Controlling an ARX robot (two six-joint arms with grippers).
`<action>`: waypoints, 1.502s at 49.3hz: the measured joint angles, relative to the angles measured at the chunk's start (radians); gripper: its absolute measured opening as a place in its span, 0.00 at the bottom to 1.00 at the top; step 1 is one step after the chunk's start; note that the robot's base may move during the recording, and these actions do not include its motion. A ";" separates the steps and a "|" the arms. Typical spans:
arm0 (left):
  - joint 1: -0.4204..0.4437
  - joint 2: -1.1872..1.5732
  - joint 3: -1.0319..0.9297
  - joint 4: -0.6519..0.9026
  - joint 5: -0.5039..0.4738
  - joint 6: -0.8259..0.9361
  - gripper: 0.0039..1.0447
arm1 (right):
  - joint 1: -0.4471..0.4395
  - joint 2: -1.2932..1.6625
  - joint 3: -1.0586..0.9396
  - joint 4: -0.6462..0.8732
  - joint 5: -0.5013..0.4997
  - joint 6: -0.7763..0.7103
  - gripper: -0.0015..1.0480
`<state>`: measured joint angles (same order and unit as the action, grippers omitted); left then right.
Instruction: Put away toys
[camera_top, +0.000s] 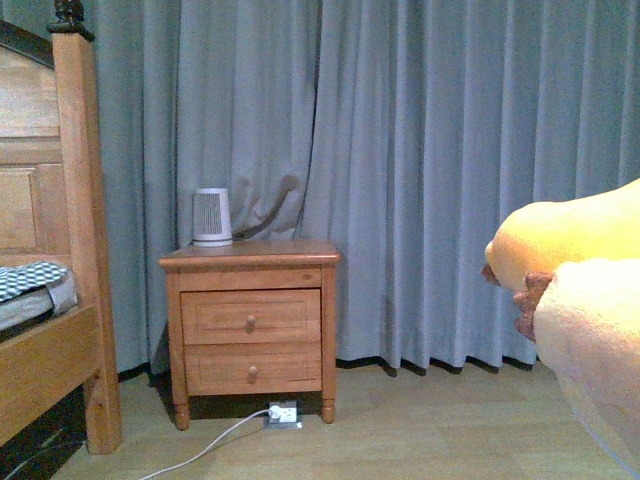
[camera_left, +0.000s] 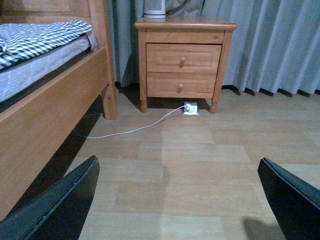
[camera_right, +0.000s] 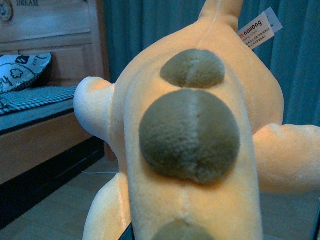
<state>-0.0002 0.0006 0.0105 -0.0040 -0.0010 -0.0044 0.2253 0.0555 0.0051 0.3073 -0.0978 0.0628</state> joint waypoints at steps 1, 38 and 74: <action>0.000 0.000 0.000 0.000 0.000 0.000 0.94 | 0.000 0.000 0.000 0.000 0.000 0.000 0.07; 0.000 0.000 0.000 0.000 0.000 0.000 0.94 | 0.000 0.000 0.000 0.000 0.000 0.000 0.07; 0.000 0.000 0.000 0.000 0.000 0.000 0.94 | 0.000 0.000 0.000 0.000 0.000 0.000 0.07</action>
<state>-0.0002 0.0006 0.0105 -0.0040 -0.0006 -0.0040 0.2253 0.0551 0.0051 0.3069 -0.0975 0.0628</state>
